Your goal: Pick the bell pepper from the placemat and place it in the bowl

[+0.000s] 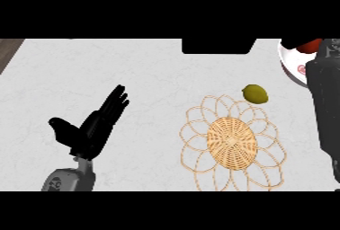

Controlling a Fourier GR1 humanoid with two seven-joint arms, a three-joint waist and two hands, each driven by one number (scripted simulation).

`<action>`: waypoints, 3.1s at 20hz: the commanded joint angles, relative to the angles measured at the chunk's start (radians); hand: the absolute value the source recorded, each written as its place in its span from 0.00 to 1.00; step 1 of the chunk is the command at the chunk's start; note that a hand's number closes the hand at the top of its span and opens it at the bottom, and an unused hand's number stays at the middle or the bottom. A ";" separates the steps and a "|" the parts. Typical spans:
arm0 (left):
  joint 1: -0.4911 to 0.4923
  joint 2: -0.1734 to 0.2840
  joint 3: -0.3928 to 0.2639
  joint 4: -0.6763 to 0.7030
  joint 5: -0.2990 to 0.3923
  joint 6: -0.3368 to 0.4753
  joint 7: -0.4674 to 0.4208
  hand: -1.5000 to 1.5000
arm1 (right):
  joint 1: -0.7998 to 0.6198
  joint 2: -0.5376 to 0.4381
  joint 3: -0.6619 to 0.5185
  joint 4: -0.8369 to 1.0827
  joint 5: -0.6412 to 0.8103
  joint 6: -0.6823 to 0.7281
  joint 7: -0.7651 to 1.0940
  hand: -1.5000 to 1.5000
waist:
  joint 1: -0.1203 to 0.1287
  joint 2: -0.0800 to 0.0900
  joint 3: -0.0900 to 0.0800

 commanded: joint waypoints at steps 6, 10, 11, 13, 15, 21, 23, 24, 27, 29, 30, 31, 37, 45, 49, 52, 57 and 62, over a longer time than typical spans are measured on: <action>0.062 -0.006 -0.039 -0.063 -0.023 -0.016 -0.009 0.50 | -0.046 -0.147 -0.152 0.342 -0.059 -0.240 -0.241 1.00 | 0.012 0.003 0.001; 0.039 -0.031 -0.044 -0.029 -0.032 0.001 -0.012 0.50 | -0.064 -0.185 -0.164 0.578 -0.021 -0.387 -0.344 1.00 | 0.025 0.010 0.001; 0.001 -0.011 -0.017 -0.057 -0.004 -0.005 0.041 0.50 | -0.081 -0.246 -0.202 0.636 -0.045 -0.383 -0.399 1.00 | 0.033 0.014 0.002; 0.022 -0.022 -0.033 -0.024 -0.014 -0.021 -0.015 0.50 | -0.085 -0.264 -0.180 0.719 0.013 -0.451 -0.403 1.00 | 0.047 0.021 0.002; -0.052 -0.042 -0.030 -0.009 -0.020 0.009 0.032 0.50 | -0.119 -0.280 -0.200 0.807 0.008 -0.492 -0.432 1.00 | 0.044 0.021 0.003; -0.053 -0.005 -0.008 -0.019 0.019 -0.042 0.046 0.50 | -0.124 -0.320 -0.250 0.985 -0.005 -0.430 -0.375 1.00 | 0.068 0.032 0.004; -0.039 -0.015 -0.018 -0.036 0.015 -0.039 0.032 0.50 | -0.127 -0.338 -0.277 1.021 -0.017 -0.450 -0.350 0.00 | 0.086 0.038 0.006; -0.045 -0.017 -0.020 -0.007 -0.007 -0.031 0.013 0.50 | -0.130 -0.335 -0.302 1.030 -0.043 -0.463 -0.364 0.00 | 0.071 0.035 0.005; -0.031 -0.033 -0.043 -0.019 -0.015 -0.023 0.026 0.50 | -0.130 -0.357 -0.349 1.046 -0.099 -0.476 -0.480 0.00 | 0.073 0.035 0.007; -0.055 -0.018 -0.022 -0.018 0.001 -0.036 0.029 0.50 | -0.099 -0.343 -0.386 1.045 -0.135 -0.548 -0.530 0.00 | 0.072 0.039 0.008; -0.048 -0.044 -0.045 -0.012 -0.025 -0.007 0.027 0.50 | -0.105 -0.309 -0.407 1.037 -0.161 -0.582 -0.546 0.00 | 0.067 0.035 0.008; -0.028 -0.033 -0.034 -0.012 -0.027 -0.011 0.005 0.50 | -0.093 -0.332 -0.444 1.027 -0.202 -0.587 -0.611 0.00 | 0.064 0.035 0.009; -0.016 -0.014 -0.001 -0.019 0.001 -0.020 0.015 0.50 | -0.110 -0.252 -0.638 0.877 -0.438 -0.778 -0.867 0.00 | 0.030 0.012 0.009; 0.070 -0.011 0.015 0.008 -0.010 -0.015 -0.038 0.50 | -0.002 -0.102 -0.732 0.664 -0.693 -0.642 -1.198 0.00 | -0.035 -0.017 0.000; 0.065 -0.021 0.017 -0.029 -0.025 0.025 -0.007 0.50 | 0.119 0.012 -0.720 0.461 -0.761 -0.592 -1.250 0.00 | -0.062 -0.030 -0.001; 0.050 0.007 0.049 -0.020 -0.014 0.017 0.000 0.50 | 0.179 0.122 -0.652 0.303 -0.747 -0.571 -1.234 0.00 | -0.083 -0.038 -0.004; 0.069 0.011 0.067 -0.008 -0.004 0.020 0.000 0.50 | 0.385 0.303 -0.589 0.116 -0.732 -0.562 -1.281 1.00 | -0.124 -0.052 -0.006; 0.084 0.005 0.061 -0.019 -0.006 0.021 -0.008 0.50 | 0.663 0.349 -0.516 -0.002 -0.825 -0.520 -1.335 1.00 | -0.116 -0.044 -0.001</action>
